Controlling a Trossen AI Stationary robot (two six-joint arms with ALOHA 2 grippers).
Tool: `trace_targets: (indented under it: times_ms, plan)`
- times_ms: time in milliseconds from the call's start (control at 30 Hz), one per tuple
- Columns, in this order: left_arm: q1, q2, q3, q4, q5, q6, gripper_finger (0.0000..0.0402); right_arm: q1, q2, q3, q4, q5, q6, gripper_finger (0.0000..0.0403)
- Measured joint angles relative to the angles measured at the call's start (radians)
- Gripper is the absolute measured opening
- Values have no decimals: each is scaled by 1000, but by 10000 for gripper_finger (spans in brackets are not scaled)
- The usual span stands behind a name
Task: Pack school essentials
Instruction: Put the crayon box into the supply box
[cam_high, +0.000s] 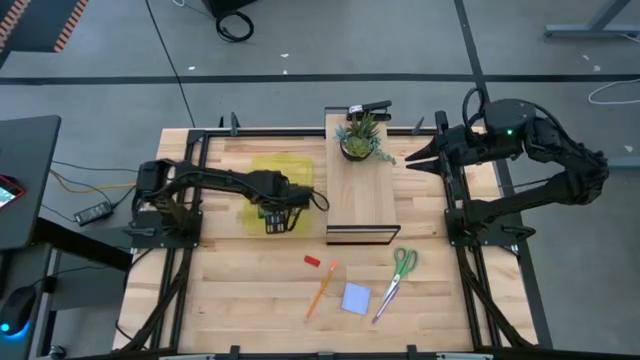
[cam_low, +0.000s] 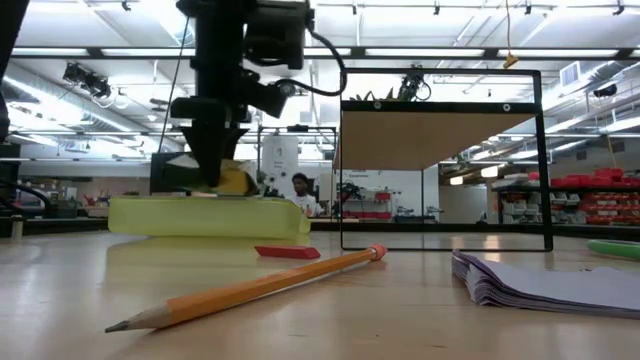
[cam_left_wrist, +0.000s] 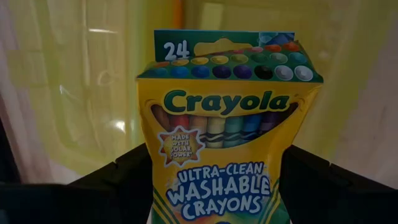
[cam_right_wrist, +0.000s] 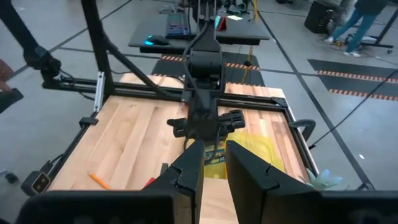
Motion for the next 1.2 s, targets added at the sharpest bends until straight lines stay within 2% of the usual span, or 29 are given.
trace_targets:
  times_ms: [233,367,500,767,933,1067,1200]
  plan:
    - [64,-95,-156,138,73,101,286,-39,4,0,12,0,23,74]
    - [89,-110,-237,198,141,130,286,-60,12,1,15,0,40,74]
    - [100,-112,-287,258,147,135,286,-74,20,1,17,0,55,74]
    - [99,-112,-313,242,198,201,286,-77,38,0,27,0,71,74]
    - [102,-112,-313,242,203,203,286,-77,43,0,27,0,71,74]
    - [102,-112,-313,241,246,203,286,-77,43,0,26,0,67,74]
    - [100,-112,-313,238,257,177,299,-77,43,0,26,0,64,74]
